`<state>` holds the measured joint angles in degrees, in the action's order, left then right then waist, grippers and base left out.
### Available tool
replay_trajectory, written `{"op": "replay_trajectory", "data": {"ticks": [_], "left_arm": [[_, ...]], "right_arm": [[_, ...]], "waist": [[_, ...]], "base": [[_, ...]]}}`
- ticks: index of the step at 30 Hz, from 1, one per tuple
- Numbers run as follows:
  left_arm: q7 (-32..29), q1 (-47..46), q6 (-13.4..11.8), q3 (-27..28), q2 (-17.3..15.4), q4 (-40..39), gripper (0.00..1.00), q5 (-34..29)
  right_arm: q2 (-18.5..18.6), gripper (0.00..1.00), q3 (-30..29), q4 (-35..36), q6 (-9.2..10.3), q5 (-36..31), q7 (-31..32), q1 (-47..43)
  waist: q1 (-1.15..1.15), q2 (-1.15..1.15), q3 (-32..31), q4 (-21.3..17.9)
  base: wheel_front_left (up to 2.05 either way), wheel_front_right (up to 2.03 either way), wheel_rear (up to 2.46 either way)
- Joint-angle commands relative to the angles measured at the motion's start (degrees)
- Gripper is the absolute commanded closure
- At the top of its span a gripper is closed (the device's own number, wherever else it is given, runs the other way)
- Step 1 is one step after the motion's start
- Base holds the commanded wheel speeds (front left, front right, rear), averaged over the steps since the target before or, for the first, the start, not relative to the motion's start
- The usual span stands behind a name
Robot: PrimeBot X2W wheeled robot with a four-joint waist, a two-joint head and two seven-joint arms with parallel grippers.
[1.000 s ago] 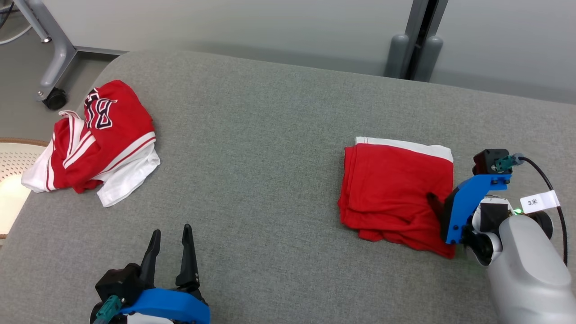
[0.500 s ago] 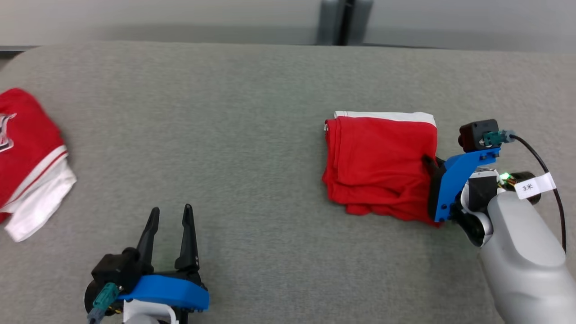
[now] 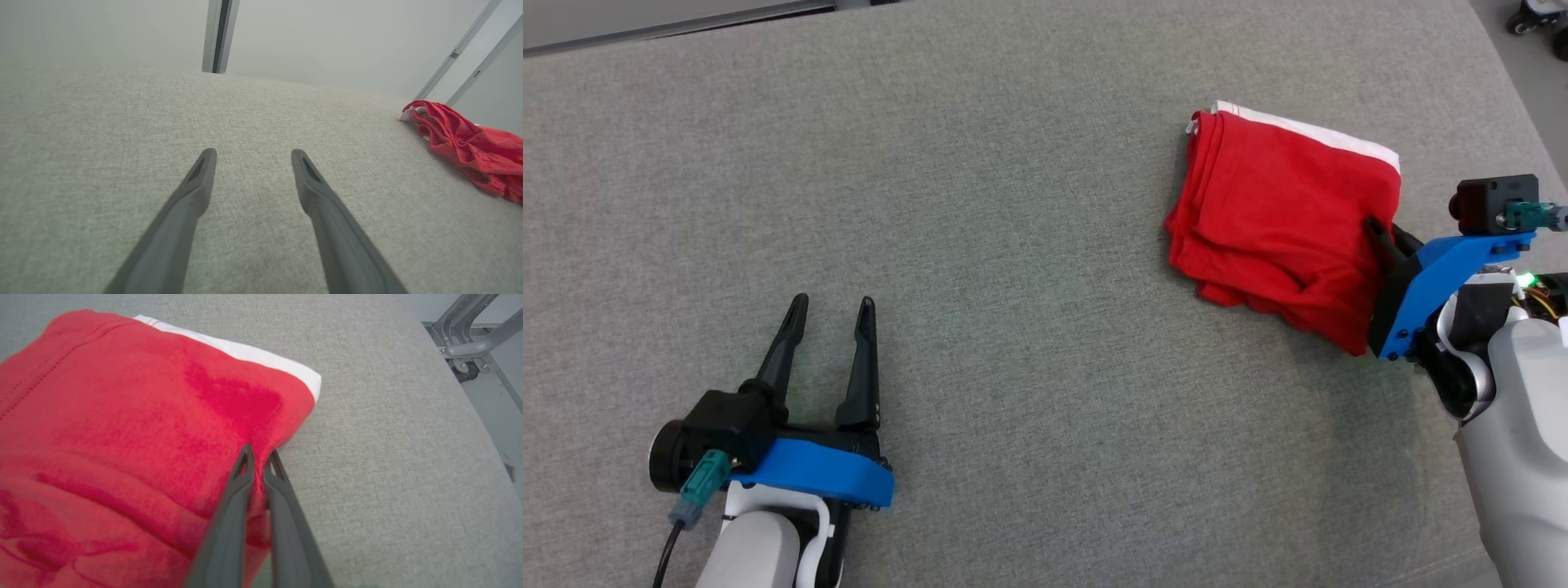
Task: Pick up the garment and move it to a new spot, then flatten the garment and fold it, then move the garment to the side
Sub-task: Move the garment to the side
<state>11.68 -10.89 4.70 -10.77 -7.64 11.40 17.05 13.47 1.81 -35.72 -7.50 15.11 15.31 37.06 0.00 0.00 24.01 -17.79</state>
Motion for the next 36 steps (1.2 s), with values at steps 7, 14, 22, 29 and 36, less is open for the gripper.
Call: {"op": "replay_trajectory", "data": {"ticks": [7, 14, 22, 29, 36], "left_arm": [[-1.28, -1.00, -0.18, -0.10, -1.53, -1.14, 0.00, -0.15], [-1.85, -0.89, -0.68, -0.09, -2.17, -2.59, 0.00, 0.04], [-2.14, -0.28, -1.11, -0.46, -2.49, -3.55, 0.00, 0.15], [-1.77, -0.46, -1.27, -1.31, -2.03, -3.29, 0.00, 0.56], [-1.05, -0.28, -1.48, -2.00, -1.42, -2.36, 0.00, 1.00]], "right_arm": [[3.01, 1.00, -1.95, -0.08, 0.02, -2.40, -0.31, 1.35], [9.37, 1.00, -5.75, -0.58, 0.02, -5.57, 2.74, 5.98], [13.66, 1.00, -8.25, -1.63, 0.02, -8.71, 6.76, 11.91], [14.51, 0.33, -11.45, -3.34, 0.02, -13.31, 8.15, 13.16], [12.27, 0.00, -13.32, -3.36, 0.02, -15.38, 7.28, 11.81]], "waist": [[0.00, 0.00, 1.42, 1.32], [0.00, 0.00, 3.17, 6.66], [0.00, 0.00, 4.93, 11.24], [0.00, 0.00, 4.42, 13.02], [0.00, 0.00, 2.77, 13.27]], "base": [[0.00, 0.00, 0.00], [0.00, 0.00, 0.00], [0.00, 0.00, 0.00], [0.00, 0.00, 0.00], [0.00, 0.00, 0.00]]}}
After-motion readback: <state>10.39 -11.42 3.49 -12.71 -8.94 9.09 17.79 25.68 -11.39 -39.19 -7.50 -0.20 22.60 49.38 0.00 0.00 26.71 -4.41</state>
